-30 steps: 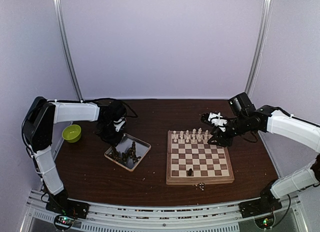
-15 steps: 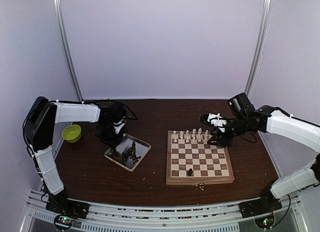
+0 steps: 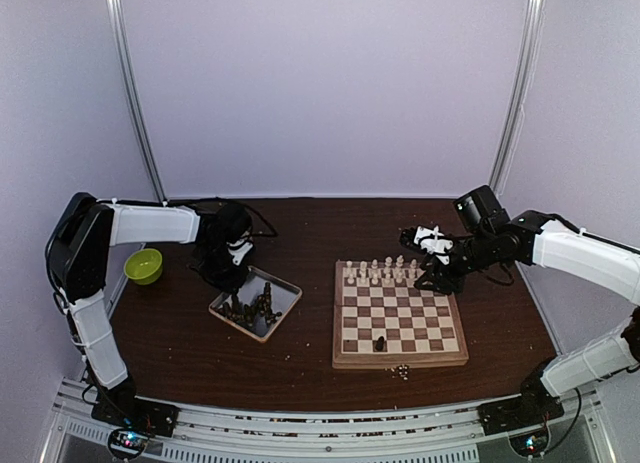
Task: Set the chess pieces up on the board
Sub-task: Pick up the pawn from the storage box.
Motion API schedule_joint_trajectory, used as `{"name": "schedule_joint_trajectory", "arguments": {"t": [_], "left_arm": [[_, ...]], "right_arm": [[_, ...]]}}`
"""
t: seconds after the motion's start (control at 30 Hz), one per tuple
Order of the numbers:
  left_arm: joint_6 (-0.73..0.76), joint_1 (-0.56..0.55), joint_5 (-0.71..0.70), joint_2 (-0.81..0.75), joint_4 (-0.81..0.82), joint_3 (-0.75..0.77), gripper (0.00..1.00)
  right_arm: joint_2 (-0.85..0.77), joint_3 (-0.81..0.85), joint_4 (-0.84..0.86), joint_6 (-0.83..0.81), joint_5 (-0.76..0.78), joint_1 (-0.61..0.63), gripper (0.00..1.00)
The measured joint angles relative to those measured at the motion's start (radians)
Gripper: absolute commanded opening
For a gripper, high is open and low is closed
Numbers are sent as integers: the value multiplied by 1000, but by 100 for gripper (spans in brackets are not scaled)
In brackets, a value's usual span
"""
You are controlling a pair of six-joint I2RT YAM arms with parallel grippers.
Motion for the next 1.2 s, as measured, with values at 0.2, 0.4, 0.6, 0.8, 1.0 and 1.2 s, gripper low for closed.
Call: {"name": "schedule_joint_trajectory", "arguments": {"t": [0.2, 0.4, 0.6, 0.8, 1.0, 1.2], "left_arm": [[0, 2, 154, 0, 72, 6, 3], [-4, 0, 254, 0, 145, 16, 2], [-5, 1, 315, -4, 170, 21, 2], [-5, -16, 391, -53, 192, 23, 2], [-3, -67, 447, -92, 201, 70, 2], [7, -127, 494, -79, 212, 123, 3]], "right_arm": [[6, 0, 0, 0, 3, 0, 47], [7, 0, 0, 0, 5, 1, 47], [8, 0, 0, -1, 7, 5, 47], [11, 0, -1, -3, 8, 7, 47], [17, 0, -1, -3, 9, 13, 47], [17, -1, -2, -3, 15, 18, 47]]}}
